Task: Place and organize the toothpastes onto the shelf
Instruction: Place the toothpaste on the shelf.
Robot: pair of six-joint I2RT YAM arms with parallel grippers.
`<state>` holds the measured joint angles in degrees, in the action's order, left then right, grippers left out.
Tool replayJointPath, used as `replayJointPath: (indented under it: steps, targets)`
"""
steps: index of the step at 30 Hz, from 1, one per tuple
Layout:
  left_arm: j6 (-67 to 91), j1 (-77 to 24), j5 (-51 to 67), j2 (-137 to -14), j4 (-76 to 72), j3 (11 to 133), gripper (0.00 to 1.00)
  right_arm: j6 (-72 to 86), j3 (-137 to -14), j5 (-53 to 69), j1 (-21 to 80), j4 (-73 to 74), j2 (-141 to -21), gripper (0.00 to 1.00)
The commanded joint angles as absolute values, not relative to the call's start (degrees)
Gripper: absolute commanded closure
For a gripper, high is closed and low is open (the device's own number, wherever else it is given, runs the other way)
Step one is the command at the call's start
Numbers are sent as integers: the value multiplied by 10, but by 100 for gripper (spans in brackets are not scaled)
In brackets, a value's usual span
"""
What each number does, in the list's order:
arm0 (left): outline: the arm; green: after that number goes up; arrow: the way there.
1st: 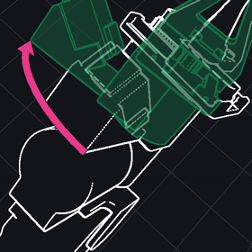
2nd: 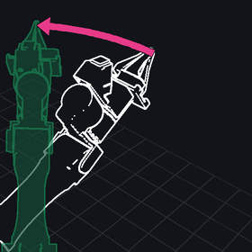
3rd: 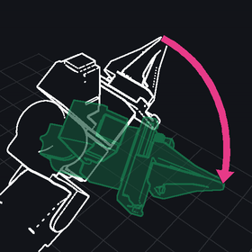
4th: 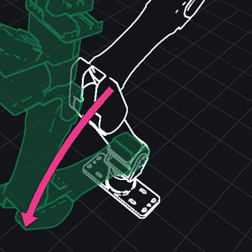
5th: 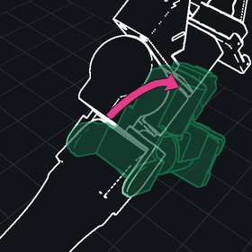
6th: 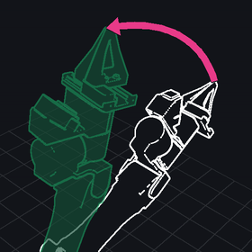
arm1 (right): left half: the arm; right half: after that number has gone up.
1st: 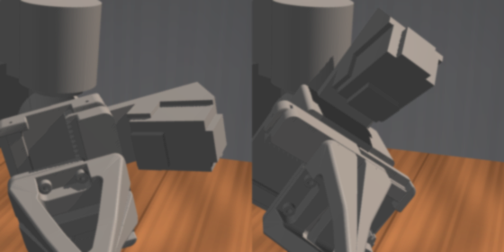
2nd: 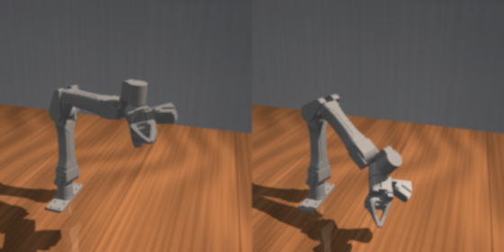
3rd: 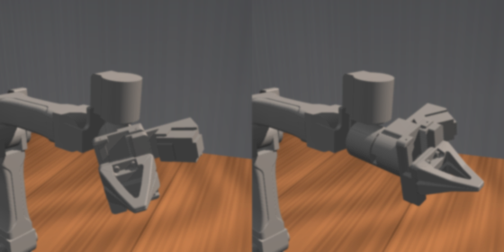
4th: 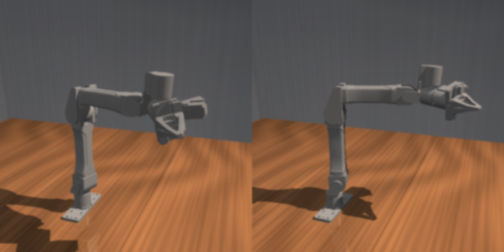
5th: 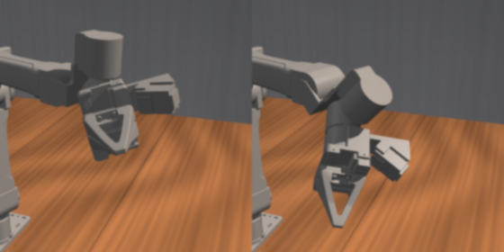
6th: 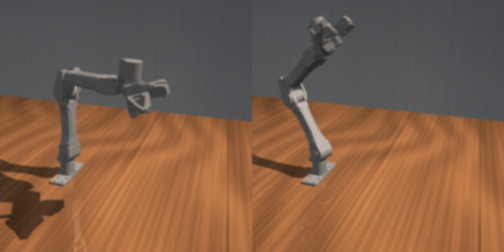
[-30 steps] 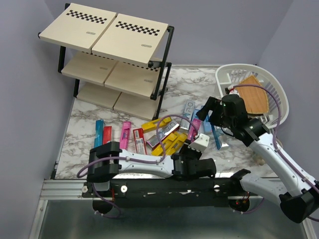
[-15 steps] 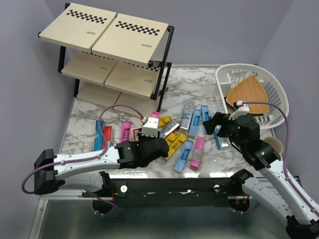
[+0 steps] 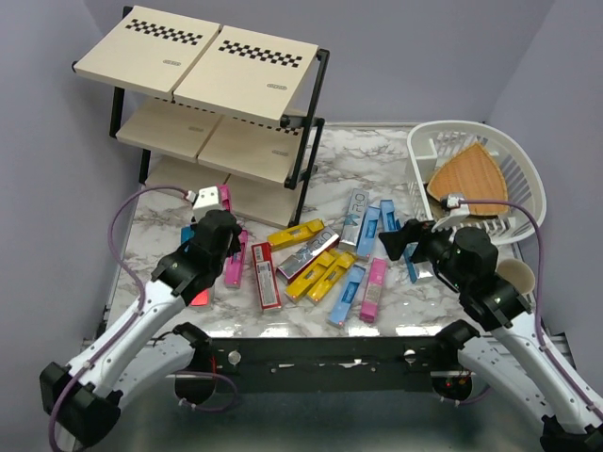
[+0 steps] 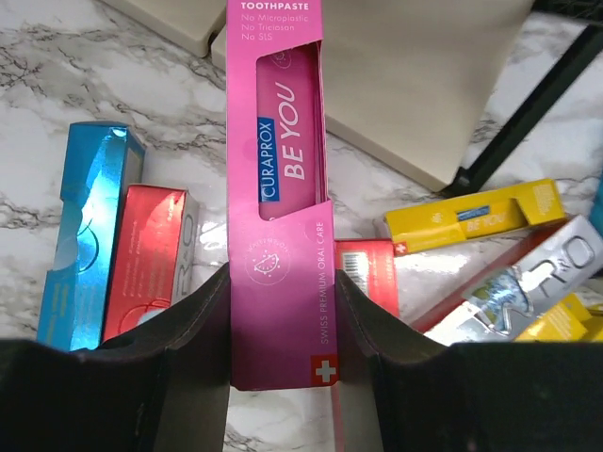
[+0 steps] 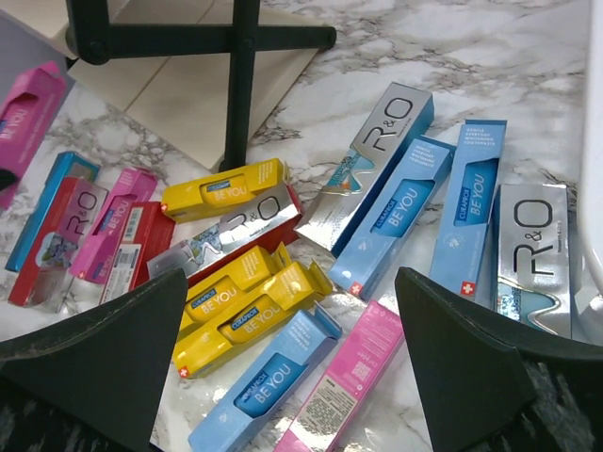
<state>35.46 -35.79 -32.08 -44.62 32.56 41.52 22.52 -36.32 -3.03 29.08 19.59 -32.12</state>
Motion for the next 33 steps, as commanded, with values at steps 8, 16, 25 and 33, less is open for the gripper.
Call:
replayJointPath:
  steps: [8, 16, 25, 33]
  targets:
    - [140, -85, -96, -566, 211, 474, 75, 205, -344, 5, 316, 161, -287, 0]
    - [18, 42, 56, -635, 73, 461, 78, 199, -334, -13, 370, 151, -265, 0]
    - [-76, 144, 160, -709, -18, 457, 78, 190, -335, -9, 403, 153, -250, 0]
    - [-115, 199, 223, -806, -74, 483, 73, 188, -333, -4, 409, 153, -250, 0]
